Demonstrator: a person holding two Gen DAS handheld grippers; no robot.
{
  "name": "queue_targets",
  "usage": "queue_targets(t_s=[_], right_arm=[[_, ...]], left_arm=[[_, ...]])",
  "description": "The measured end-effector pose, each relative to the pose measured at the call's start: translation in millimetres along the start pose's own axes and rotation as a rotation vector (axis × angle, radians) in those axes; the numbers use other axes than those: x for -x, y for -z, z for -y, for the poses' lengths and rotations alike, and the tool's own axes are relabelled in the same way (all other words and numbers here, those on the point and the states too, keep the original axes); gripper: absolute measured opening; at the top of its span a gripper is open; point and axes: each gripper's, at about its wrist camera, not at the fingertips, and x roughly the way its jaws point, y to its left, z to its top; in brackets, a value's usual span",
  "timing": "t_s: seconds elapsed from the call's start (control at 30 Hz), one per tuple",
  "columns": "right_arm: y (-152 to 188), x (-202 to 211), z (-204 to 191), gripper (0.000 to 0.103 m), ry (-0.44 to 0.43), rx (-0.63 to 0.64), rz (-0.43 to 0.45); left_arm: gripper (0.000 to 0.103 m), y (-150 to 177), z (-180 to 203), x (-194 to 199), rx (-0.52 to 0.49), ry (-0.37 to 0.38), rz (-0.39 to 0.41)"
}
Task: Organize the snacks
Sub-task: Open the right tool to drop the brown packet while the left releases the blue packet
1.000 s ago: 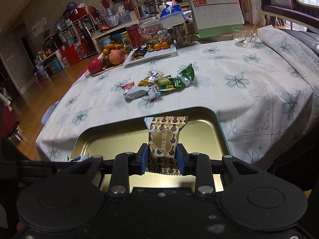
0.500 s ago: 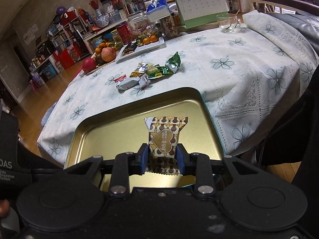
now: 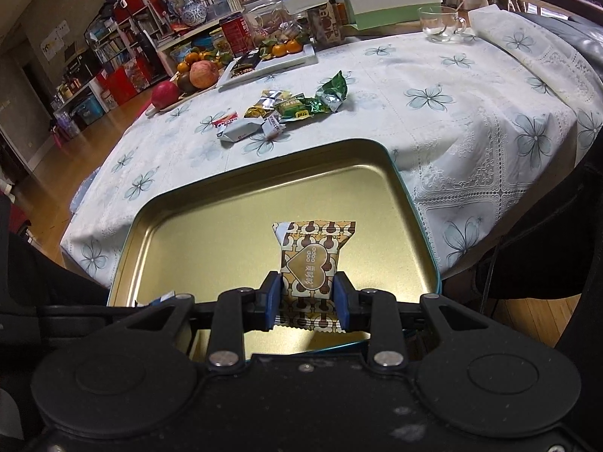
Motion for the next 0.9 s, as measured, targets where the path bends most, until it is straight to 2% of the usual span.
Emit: queue_targets(t_s=[0.3, 0.57, 0.9], right_arm=[[-1, -2, -2, 0.032, 0.002, 0.012, -0.002], [-2, -3, 0, 0.032, -0.003, -0.002, -0.003], [-2, -1, 0, 0.039, -0.019, 0.000, 0.003]], left_arm=[[0.057, 1, 0, 9, -0.001, -0.013, 0.066], [0.057, 2, 2, 9, -0.011, -0.043, 0.070], [0.059, 2, -2, 13, 0.019, 0.004, 0.084]])
